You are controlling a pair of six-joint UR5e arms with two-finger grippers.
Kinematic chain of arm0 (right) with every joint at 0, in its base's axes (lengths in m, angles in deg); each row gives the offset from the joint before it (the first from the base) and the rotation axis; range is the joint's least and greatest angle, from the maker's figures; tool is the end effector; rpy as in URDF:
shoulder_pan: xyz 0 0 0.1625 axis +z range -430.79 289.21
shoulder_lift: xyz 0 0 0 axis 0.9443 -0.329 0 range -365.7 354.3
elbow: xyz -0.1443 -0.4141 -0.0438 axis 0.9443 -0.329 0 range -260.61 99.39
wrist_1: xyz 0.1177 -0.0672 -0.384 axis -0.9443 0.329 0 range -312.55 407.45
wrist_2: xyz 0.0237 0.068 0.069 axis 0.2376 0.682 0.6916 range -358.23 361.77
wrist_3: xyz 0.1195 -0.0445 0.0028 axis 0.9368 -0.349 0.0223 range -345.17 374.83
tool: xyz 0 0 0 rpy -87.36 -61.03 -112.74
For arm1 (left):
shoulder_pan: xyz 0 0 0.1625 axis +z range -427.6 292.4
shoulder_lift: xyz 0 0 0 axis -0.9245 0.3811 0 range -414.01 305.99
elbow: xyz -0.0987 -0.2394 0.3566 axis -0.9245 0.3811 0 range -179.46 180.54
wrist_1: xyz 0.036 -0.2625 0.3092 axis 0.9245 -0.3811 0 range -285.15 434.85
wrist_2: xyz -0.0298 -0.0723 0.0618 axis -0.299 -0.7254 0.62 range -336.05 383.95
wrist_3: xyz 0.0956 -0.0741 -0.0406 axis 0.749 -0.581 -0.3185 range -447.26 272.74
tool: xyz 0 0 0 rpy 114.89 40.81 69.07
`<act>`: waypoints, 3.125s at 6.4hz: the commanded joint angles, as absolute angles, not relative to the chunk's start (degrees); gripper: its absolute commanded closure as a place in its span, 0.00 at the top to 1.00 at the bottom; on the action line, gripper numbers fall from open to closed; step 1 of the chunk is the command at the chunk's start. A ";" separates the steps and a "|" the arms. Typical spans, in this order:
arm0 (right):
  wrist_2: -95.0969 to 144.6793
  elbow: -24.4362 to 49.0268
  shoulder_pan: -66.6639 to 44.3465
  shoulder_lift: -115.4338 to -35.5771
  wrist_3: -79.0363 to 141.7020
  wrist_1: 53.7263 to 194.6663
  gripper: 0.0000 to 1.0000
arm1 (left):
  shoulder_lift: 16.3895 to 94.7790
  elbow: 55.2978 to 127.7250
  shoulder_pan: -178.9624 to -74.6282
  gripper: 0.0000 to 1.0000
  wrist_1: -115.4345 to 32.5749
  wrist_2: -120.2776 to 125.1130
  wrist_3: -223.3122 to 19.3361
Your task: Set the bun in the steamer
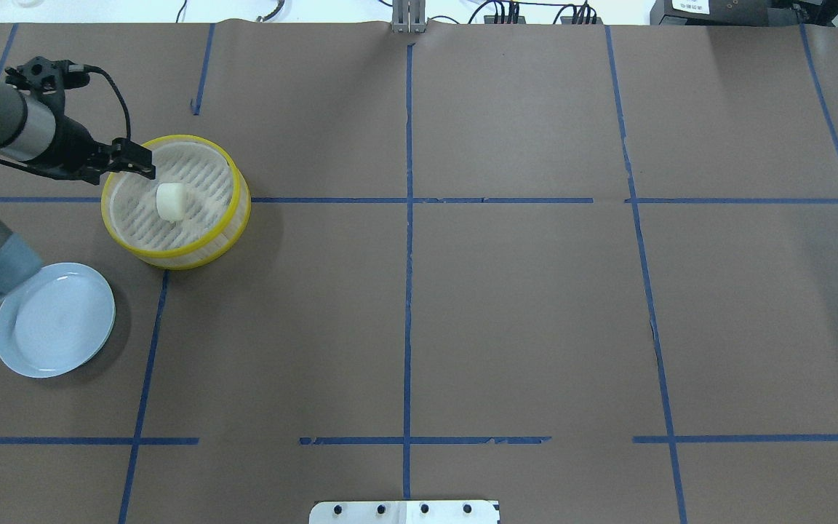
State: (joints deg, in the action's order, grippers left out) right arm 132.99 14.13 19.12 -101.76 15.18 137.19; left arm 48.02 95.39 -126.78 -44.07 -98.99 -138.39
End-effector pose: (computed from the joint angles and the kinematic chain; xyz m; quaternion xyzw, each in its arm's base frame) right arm 0.0485 -0.4362 0.7073 -0.0100 -0.3520 0.0054 0.9359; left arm 0.2557 -0.5535 0.4850 0.1105 0.4419 -0.0472 0.8890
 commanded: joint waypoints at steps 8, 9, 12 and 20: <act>132.99 14.13 19.12 -101.76 15.18 137.19 1.00 | 34.14 96.34 -162.17 0.99 -13.61 -111.05 -82.16; 132.99 14.13 19.12 -101.76 15.18 137.19 1.00 | 32.84 96.78 -162.26 1.00 -13.92 -111.14 -82.42; 132.99 14.13 19.12 -101.76 15.18 137.19 1.00 | 28.52 96.96 -162.17 1.00 -19.24 -113.87 -81.81; 132.99 14.13 19.12 -101.76 15.18 137.19 1.00 | 29.40 98.28 -161.82 1.00 -12.25 -113.60 -81.63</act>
